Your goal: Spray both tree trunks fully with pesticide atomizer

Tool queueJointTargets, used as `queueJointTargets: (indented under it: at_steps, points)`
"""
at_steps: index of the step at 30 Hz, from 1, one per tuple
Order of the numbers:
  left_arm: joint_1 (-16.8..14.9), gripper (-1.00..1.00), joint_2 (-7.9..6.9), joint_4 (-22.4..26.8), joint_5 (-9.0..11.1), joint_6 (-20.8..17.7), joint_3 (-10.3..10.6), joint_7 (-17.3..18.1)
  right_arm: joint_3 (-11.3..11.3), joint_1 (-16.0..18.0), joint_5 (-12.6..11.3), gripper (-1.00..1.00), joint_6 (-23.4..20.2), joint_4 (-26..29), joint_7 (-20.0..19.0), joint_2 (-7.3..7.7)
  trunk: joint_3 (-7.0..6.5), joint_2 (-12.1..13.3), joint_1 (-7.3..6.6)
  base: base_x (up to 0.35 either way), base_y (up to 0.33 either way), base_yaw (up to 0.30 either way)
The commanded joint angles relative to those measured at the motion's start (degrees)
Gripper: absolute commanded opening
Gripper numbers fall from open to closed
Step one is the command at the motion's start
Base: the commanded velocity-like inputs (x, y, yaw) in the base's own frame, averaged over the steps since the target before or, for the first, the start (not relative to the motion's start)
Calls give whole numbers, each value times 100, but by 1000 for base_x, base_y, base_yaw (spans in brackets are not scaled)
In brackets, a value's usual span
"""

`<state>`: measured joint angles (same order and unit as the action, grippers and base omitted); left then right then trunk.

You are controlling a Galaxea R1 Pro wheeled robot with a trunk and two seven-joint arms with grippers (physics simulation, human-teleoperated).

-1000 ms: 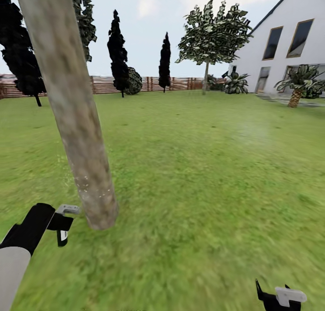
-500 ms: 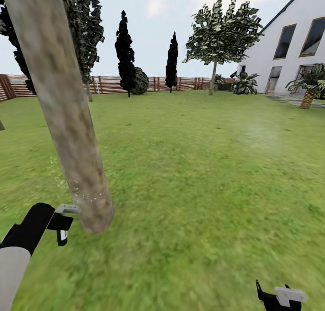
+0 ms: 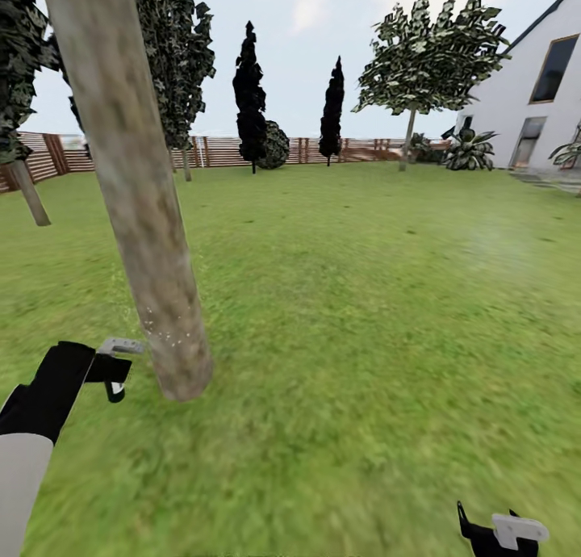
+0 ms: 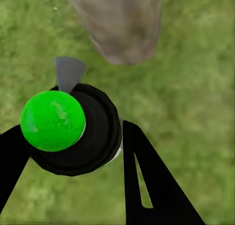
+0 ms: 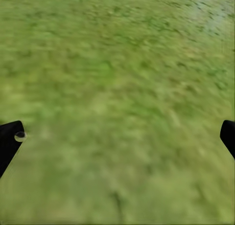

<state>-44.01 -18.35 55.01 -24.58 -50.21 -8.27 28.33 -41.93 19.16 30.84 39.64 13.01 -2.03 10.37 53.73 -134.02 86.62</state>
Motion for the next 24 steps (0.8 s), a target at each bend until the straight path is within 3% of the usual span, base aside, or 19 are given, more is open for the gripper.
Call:
queueJointTargets:
  at_steps: [1, 2, 4, 5, 7, 9, 11, 17, 24]
  points:
    - [-25, -100, 16, 14, 1, -28, 6, 0, 1, 0, 1, 100, 0, 0, 0, 0, 0, 0, 0, -29, -21, 277]
    - [-111, -100, 110, 23, 10, -309, 29, 3, 1, 1, 1, 100, 0, 0, 1, 0, 0, 0, 0, -9, -7, 277]
    - [-512, -100, 164, 9, 20, -669, 32, 23, 1, 0, 1, 100, 0, 0, 1, 0, 0, 0, 0, -4, -3, 276]
    - [-786, -100, 189, -21, 27, -750, 41, 34, 1, 0, 1, 100, 0, 0, -1, 0, 0, 0, 0, -1, -1, 183]
    - [-952, -100, 208, -67, 20, -792, 71, 40, -6, 0, -4, 100, 0, 0, 0, 4, 0, 0, 0, 0, 0, 53]
    - [-985, -100, 125, -168, 3, -786, 47, 38, -6, 0, -2, 100, 0, 0, -2, 6, 0, 0, 0, 0, 0, 9]
    - [-935, -100, -90, -247, -11, -779, 87, 45, -7, 2, -4, 100, 0, 4, -1, 8, 0, 0, 0, 0, 0, 1]
    - [-899, -100, 151, -175, -9, -773, 105, 45, -8, 3, -1, 100, 0, 7, -7, 9, 0, 0, 0, 138, -72, 0]
    - [-899, -100, 174, -175, -36, -771, 115, 37, -8, 0, 0, 100, -2, 8, -8, 9, 0, 0, 0, 193, -209, 0]
